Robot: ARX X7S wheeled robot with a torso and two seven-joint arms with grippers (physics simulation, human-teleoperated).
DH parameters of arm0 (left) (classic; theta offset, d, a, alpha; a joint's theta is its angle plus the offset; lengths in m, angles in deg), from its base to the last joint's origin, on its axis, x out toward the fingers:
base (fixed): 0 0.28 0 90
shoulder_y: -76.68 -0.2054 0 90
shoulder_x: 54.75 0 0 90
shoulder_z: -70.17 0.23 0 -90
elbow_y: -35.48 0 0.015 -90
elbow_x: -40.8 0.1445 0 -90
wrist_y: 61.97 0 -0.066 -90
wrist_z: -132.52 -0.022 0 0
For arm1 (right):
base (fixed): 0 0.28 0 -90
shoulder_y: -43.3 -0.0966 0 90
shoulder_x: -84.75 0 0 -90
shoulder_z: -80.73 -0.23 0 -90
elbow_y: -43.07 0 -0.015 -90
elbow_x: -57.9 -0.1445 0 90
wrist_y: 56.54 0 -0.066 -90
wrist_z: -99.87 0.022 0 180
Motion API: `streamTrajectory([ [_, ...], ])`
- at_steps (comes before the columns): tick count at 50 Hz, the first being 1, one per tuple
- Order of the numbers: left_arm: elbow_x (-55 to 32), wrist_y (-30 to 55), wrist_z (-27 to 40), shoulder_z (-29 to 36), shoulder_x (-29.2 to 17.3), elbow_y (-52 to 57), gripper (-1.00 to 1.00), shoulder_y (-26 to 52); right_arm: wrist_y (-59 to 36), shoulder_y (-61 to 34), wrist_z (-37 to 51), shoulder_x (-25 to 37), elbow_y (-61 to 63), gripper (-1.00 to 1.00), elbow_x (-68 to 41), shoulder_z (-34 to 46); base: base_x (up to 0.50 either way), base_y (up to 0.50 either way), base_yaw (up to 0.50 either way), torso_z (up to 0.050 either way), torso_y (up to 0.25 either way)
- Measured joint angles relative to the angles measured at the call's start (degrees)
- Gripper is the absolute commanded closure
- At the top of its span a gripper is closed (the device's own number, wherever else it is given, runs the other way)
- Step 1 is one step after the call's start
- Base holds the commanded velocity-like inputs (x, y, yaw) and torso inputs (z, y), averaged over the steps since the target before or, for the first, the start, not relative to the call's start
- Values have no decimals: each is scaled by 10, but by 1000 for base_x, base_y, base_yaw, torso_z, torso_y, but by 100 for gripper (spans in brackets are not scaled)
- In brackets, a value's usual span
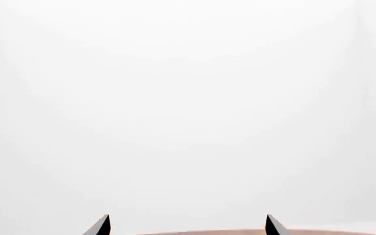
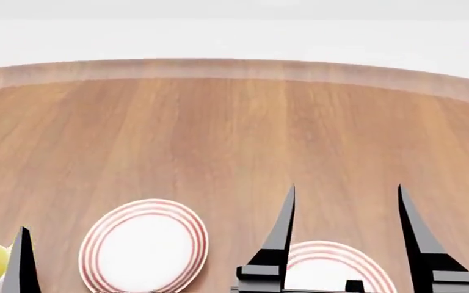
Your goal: Put the white mug on the left plate.
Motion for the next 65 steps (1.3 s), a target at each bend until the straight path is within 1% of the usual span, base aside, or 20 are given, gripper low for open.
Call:
streamTrajectory([
  [4,0,-1,2,1,-2,-1,-100,0,2,0,2,2,-1,-100,-2,1,500,0,0,0,3],
  [8,-2,-2,4,1,-4,-1,-100,0,10,2,6,4,-2,-100,0,3,25,0,0,0,0],
  [16,-6,-6,6,3,-6,-3,-100,-2,-15,-6,12,15,1,-100,20,22,0,495,0,0,0],
  [29,-9,-6,12,6,-11,-2,-100,-2,-31,-13,10,24,5,-100,23,38,0,500,0,0,0],
  [48,-14,-1,21,9,-20,2,-100,1,-40,-18,19,29,9,-100,25,43,0,500,0,0,0],
  [57,-18,-1,27,10,-25,2,-100,2,-13,-10,30,28,11,-100,22,37,0,0,0,0,0],
  [65,-21,-2,31,12,-29,2,-100,2,10,-4,33,29,11,-100,10,30,0,0,-500,0,0],
])
